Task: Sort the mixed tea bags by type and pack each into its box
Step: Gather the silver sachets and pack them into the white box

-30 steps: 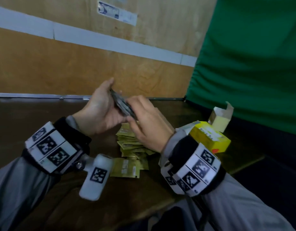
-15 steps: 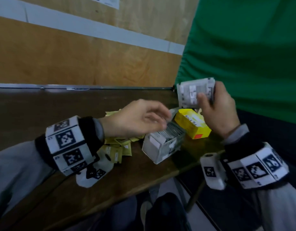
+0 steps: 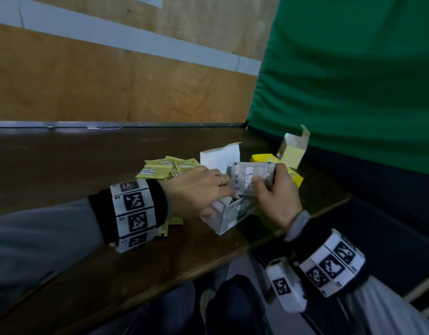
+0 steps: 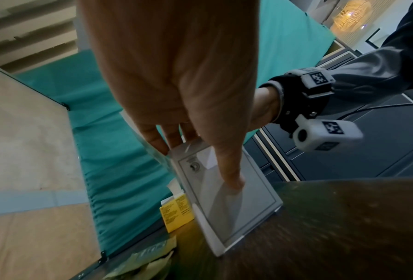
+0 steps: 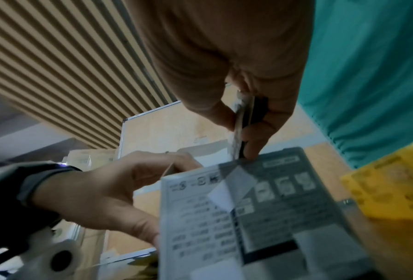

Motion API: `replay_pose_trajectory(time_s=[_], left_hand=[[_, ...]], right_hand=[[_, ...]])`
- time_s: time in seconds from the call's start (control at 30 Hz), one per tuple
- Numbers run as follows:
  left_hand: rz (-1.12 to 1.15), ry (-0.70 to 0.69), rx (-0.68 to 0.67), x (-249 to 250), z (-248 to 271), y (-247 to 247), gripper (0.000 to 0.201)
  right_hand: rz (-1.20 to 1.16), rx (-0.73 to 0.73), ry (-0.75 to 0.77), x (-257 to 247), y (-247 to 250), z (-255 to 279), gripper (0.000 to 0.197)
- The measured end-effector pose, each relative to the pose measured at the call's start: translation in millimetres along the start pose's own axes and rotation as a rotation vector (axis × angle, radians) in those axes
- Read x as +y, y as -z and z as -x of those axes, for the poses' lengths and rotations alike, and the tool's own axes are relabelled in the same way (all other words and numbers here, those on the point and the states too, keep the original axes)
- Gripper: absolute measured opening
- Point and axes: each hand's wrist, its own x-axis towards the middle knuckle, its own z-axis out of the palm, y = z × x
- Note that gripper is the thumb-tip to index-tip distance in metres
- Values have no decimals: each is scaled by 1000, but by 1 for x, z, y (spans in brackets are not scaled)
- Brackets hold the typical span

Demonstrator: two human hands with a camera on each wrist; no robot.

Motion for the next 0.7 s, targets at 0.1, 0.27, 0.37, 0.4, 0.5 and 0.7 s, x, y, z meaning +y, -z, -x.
replay_pose_trajectory(time_s=[0.1,0.27,0.37,0.4,0.5,0.7], left_hand=[[37,5,32,-3,2,-6,57],[57,12,30,-2,2,-6,56],[73,16,33,-3,4,-5,52],[80,16,39,-3,4,-6,51],[96,19,45,-3,6,-7,50],[162,30,25,-3,5,-4,47]], right_hand=[[74,-15,66,-1,3,-8,29],[-187,-52,-51,-2,2,-17,23],[-49,-145,-49,2,-3,-21,22],[54,-150,-17,2,-3,-22,25],[232,-105,88,1,-1,-22,29],[371,-332,380,-4,2,-22,26]])
